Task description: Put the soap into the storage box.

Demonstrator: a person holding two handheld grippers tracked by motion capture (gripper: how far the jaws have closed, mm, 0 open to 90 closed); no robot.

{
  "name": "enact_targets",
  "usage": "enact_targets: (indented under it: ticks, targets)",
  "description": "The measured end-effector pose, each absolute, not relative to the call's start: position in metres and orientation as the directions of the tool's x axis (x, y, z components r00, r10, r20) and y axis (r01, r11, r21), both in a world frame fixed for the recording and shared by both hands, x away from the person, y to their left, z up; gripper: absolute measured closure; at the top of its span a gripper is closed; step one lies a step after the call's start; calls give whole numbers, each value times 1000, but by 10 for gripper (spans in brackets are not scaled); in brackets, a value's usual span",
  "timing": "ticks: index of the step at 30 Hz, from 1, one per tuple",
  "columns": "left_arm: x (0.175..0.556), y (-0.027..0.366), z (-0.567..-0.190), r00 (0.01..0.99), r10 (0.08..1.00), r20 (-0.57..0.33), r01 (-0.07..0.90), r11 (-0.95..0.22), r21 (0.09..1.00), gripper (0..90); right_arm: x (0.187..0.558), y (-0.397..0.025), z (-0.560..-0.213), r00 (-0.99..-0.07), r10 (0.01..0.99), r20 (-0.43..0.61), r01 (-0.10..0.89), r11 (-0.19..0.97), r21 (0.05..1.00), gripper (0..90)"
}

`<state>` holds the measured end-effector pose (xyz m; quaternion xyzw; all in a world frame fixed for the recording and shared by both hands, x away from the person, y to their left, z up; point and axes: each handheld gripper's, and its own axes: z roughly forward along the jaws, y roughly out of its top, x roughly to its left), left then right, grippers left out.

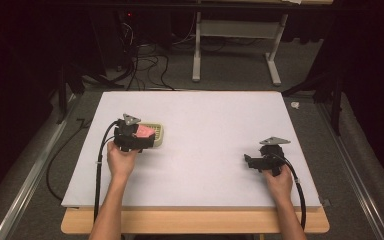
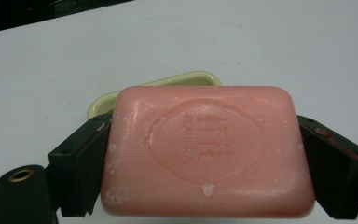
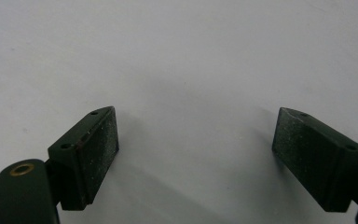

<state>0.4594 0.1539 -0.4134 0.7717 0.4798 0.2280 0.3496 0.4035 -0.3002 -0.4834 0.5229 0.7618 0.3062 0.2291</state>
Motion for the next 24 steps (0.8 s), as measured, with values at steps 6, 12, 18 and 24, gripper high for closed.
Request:
enact_targets:
  ticks: [6,12,18,24]
  targets:
    - [472,154,-416,412,911,13,600,-282,749,138,404,-300,-483,-348,937,-30,656,266,707,150]
    - [484,152,-425,385,923,-14,632,-252,733,138,404,-300,-483,-348,937,-29,656,265,706,150]
    - [494,154,-434,341,940,-27,656,-217,723,138,403,-300,-483,-347,937,-27,658,264,706,150]
    - [501,154,-442,323,946,-26,676,-211,705,138,403,-300,-483,-348,937,-27,657,265,706,150]
